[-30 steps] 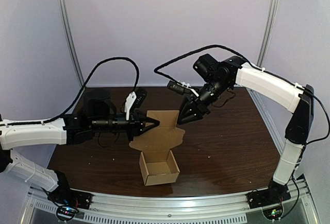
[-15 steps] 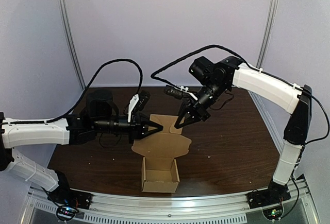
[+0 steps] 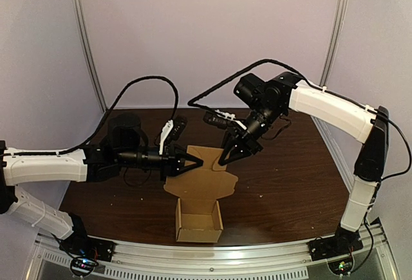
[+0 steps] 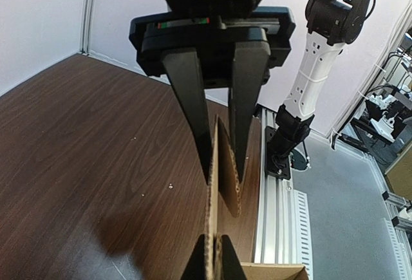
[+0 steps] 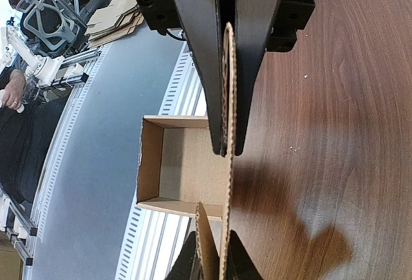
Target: Fold the paper box
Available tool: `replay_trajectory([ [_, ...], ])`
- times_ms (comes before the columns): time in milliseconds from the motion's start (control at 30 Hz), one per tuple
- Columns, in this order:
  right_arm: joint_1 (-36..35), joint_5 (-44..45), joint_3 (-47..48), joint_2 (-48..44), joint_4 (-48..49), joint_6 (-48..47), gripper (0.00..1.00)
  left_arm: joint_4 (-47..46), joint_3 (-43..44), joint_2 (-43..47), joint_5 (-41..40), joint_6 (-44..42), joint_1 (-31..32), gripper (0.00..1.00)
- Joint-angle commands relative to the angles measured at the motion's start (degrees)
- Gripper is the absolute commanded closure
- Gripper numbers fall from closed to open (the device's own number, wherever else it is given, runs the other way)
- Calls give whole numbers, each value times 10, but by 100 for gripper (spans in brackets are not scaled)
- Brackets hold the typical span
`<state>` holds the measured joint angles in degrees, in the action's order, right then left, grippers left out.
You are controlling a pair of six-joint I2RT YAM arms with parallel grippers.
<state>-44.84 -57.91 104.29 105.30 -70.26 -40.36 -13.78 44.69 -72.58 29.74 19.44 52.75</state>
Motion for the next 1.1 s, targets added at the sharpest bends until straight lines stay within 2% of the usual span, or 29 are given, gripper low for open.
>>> replay_trajectory([
  [0, -15, 2, -11, -4, -32, -11, 87, -63, -2, 4, -20, 11, -13, 100],
  [100, -16, 4, -15, -1, -30, -9, 83, -77, -6, 8, -20, 17, -13, 100],
  [267, -16, 0, -14, 6, -33, -7, 87, -82, -14, 20, -29, 19, -14, 100],
  [333, -16, -2, -11, 10, -40, -12, 98, -83, -16, 24, -31, 19, -16, 100],
  [433, -16, -4, -6, 18, -51, -18, 100, -84, -20, 28, -34, 20, -17, 100],
  [533, -17, 1, -5, 22, -55, -17, 85, -86, -22, 31, -33, 22, -19, 100],
  [767, -17, 2, -4, 24, -51, -13, 84, -88, -24, 31, -31, 24, -20, 100],
  [900, -17, -1, -5, 26, -52, -14, 91, -88, -24, 31, -32, 24, -20, 100],
  [967, -17, -4, -5, 28, -53, -15, 99, -90, -26, 32, -34, 24, -20, 100],
  [1067, -17, -8, -6, 27, -50, -14, 100, -86, -24, 27, -32, 24, -20, 100],
])
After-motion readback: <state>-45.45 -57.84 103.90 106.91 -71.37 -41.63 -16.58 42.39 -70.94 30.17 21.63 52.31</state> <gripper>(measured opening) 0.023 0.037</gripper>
